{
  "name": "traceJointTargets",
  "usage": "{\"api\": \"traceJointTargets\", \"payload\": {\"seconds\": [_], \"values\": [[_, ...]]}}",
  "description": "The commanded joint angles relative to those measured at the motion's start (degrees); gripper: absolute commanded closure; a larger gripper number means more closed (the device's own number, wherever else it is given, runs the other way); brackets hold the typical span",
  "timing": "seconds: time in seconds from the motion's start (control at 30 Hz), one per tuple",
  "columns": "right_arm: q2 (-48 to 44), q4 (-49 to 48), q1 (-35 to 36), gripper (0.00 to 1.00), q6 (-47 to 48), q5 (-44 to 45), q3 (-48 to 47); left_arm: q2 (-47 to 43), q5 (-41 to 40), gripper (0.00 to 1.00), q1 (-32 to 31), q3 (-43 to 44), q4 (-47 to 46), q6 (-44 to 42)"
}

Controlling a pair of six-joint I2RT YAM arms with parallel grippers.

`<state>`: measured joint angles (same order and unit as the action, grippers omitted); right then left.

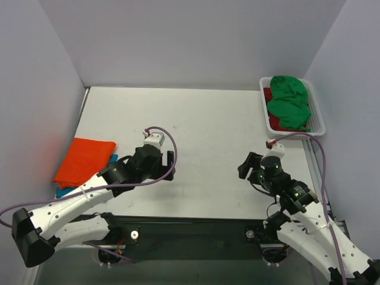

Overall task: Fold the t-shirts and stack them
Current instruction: Grab crumpled tshirt from bin with the right arm

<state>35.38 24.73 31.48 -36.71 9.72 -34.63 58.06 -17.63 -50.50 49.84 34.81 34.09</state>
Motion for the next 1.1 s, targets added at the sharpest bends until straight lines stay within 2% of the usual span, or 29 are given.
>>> {"api": "traceJointTargets", "payload": {"seconds": [0.0, 0.1, 0.27, 0.4, 0.43, 0.53, 0.67, 0.87, 1.07], "values": [[1.09, 0.4, -0.37, 0.37, 1.03, 1.8, -3.07, -1.11, 0.31, 0.03, 0.31, 3.41, 0.88, -1.04], [5.13, 0.49, -0.37, 0.31, 1.9, 1.01, -5.35, -1.46, 1.01, 0.03, 0.4, 4.12, 1.66, -1.39], [16.18, 0.32, -2.47, 0.31, 5.58, -0.05, -12.98, -2.43, 1.63, 0.03, 0.49, 5.08, 2.28, -1.83], [24.02, -1.87, -13.44, 0.31, 8.84, -9.15, -19.93, -3.04, 1.63, 0.03, 0.84, 5.35, 2.72, -2.27], [25.78, -2.49, -19.82, 0.31, 9.11, -12.06, -21.43, -3.04, 1.54, 0.03, 0.84, 5.44, 2.9, -2.36], [34.04, -3.02, -29.33, 0.32, 9.72, -14.02, -29.86, -2.96, 2.24, 0.03, 1.37, 5.88, 3.16, -2.53], [45.19, -6.26, -38.4, 0.33, 7.45, -15.42, -38.04, -3.22, 3.3, 0.03, 2.51, 6.49, 3.42, -2.71], [59.07, -11.27, -46.76, 0.35, -0.2, -17.7, -48.41, -3.31, 6.11, 0.03, 4.27, 8.34, 3.78, -3.06], [70.25, -12.25, -48.89, 0.37, -2.48, -14.91, -56.67, -3.13, 6.65, 0.03, 5.5, 10.27, 5.09, -3.94]]}}
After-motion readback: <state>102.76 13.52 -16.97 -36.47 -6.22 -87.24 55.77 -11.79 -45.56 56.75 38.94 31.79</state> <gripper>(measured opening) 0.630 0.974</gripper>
